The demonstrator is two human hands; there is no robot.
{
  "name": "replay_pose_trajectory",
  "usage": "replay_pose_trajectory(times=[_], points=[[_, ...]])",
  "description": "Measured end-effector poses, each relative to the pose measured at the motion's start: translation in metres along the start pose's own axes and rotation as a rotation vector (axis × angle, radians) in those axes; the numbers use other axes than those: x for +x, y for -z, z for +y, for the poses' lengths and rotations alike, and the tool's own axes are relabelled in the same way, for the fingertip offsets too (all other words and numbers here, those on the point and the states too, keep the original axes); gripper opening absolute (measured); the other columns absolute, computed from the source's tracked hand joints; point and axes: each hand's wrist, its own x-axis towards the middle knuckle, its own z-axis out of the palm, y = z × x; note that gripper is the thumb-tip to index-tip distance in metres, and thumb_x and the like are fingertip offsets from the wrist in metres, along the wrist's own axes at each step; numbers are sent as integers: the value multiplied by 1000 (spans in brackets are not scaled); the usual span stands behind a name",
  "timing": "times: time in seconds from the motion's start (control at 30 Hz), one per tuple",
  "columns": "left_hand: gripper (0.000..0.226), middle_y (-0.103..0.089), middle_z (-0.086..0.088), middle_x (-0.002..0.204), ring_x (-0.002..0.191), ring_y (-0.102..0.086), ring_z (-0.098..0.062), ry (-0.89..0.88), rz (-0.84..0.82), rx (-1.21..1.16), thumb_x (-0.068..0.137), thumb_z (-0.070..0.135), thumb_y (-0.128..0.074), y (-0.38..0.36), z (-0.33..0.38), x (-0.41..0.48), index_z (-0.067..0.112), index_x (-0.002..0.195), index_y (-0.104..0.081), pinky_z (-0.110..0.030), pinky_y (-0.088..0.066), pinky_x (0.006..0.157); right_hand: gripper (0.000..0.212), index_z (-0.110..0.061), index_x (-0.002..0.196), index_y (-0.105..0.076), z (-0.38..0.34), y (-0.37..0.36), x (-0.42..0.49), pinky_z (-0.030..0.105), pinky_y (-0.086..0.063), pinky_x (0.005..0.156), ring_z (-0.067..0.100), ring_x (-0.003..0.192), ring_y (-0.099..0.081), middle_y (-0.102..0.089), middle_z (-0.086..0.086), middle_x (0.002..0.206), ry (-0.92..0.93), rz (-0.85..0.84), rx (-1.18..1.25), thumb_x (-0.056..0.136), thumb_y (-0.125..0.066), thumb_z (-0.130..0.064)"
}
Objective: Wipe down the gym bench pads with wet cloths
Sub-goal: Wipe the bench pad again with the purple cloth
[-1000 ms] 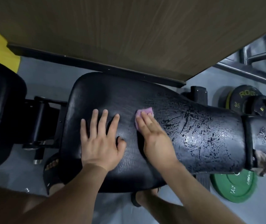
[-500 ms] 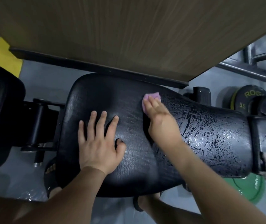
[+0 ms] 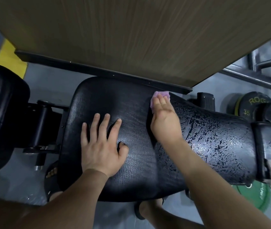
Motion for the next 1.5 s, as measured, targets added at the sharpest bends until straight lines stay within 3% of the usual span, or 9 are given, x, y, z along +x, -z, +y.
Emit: replay_pose_trajectory(times=[0.17,0.4,0.53,0.77,0.97,1.13,1.27,1.37,1.5], points=[[71,-38,-9,160,155,-19,-32,7,4,13,80,46,-51,0,0,1,27,148,-50,-60,-10,124,69,-2,146,-50,-1,-2,-19,42,-36,120,33,144,-43,-51,16,150,252,-103,-21,79,-48,14],[70,-37,-8,160,155,-17,-31,20,6,4,80,45,-48,-1,2,0,28,148,-50,-59,-10,124,73,9,127,-57,-8,-2,31,48,-42,113,40,128,-50,-60,23,124,34,-4,-36,69,-18,-8],[70,-39,-9,159,154,-19,-32,9,19,2,79,44,-53,-1,1,1,28,147,-51,-59,-11,124,73,-6,141,-52,-5,-3,28,38,-38,118,33,138,-45,-54,12,141,109,-47,30,71,-40,15],[69,-38,-9,159,154,-20,-33,4,31,1,80,45,-51,-2,1,1,27,147,-52,-60,-11,123,66,-1,140,-53,59,24,21,36,-46,101,36,125,-54,-61,17,131,-315,3,-17,76,-46,16],[69,-38,-9,159,154,-19,-33,2,27,-5,81,46,-49,-2,0,1,27,147,-50,-60,-11,123,71,-4,135,-56,11,8,15,34,-42,112,32,131,-49,-55,11,137,11,-28,45,68,-45,16],[69,-37,-9,160,155,-17,-32,3,24,-10,81,46,-49,-3,-1,1,28,148,-50,-60,-9,124,59,-6,125,-57,79,29,12,35,-47,82,36,114,-57,-62,14,121,-351,-23,-23,73,-40,16],[69,-37,-9,159,154,-19,-33,3,32,-14,81,46,-49,-3,0,2,27,147,-50,-60,-9,124,67,0,134,-53,33,19,17,39,-45,107,35,131,-49,-57,18,135,-285,-21,-13,70,-46,14],[68,-38,-10,159,154,-18,-33,1,38,-14,82,46,-49,-2,-1,1,27,147,-50,-59,-9,124,81,-5,152,-41,6,8,14,36,-25,125,30,150,-30,-41,14,158,-93,-89,12,73,-44,12],[68,-37,-9,159,155,-17,-32,1,36,-12,82,47,-47,-3,-1,2,28,148,-50,-58,-8,124,72,-18,132,-52,56,24,6,34,-45,102,31,135,-50,-53,7,146,-234,-50,-5,69,-41,15]])
